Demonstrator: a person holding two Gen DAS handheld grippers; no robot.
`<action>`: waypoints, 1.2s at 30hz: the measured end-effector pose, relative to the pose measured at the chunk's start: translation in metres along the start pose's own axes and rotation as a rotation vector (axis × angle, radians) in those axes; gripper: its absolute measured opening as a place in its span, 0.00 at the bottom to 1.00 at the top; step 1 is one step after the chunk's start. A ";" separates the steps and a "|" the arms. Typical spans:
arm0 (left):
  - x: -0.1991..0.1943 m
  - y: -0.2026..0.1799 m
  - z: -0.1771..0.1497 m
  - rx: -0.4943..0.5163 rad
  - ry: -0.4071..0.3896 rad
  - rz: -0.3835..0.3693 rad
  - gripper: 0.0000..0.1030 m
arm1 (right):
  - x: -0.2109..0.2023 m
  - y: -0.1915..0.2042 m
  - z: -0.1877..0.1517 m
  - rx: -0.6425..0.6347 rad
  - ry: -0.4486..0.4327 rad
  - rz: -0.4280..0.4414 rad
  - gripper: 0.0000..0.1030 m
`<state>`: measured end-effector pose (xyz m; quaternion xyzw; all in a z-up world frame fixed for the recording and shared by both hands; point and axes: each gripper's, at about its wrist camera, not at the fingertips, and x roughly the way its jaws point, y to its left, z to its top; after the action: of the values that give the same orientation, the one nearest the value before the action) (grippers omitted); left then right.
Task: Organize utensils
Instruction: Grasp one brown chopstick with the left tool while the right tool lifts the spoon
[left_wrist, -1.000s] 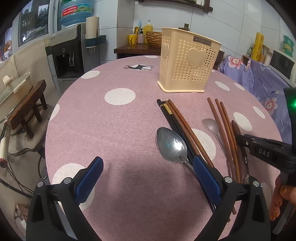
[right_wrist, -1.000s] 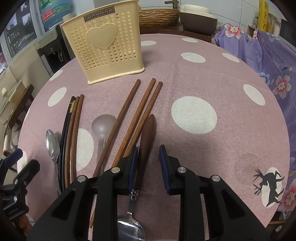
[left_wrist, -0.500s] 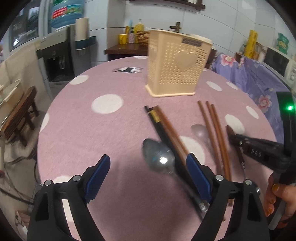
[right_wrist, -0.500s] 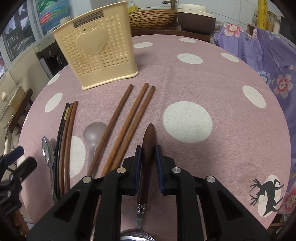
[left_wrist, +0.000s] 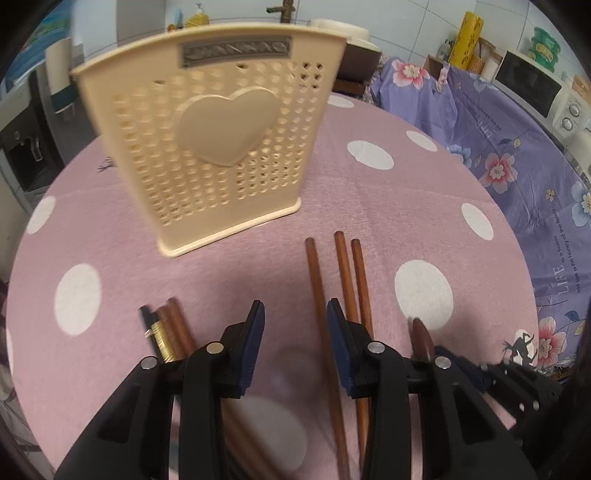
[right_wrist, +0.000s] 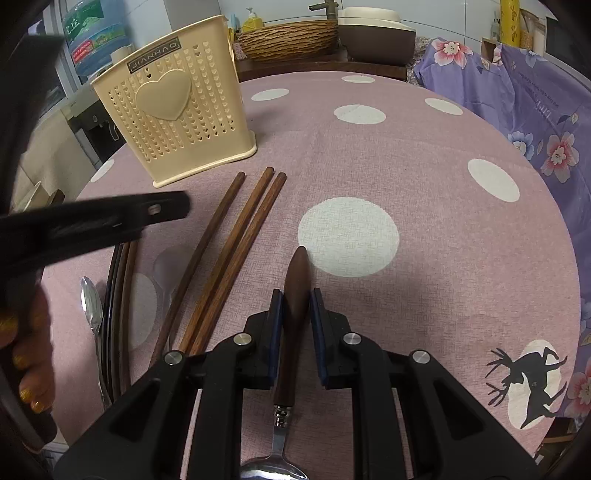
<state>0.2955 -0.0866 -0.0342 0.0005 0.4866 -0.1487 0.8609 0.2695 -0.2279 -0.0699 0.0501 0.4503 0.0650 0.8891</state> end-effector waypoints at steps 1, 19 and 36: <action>0.005 -0.001 0.002 -0.006 0.015 -0.011 0.30 | 0.000 -0.001 0.000 0.002 0.000 0.003 0.16; 0.032 -0.022 0.006 0.066 -0.023 0.129 0.20 | 0.001 0.000 0.000 0.003 -0.007 0.004 0.16; 0.032 -0.024 0.006 0.053 -0.056 0.156 0.08 | 0.001 -0.002 0.001 -0.002 -0.013 0.006 0.16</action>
<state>0.3098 -0.1184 -0.0540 0.0571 0.4569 -0.0938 0.8827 0.2709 -0.2301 -0.0703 0.0510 0.4443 0.0676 0.8919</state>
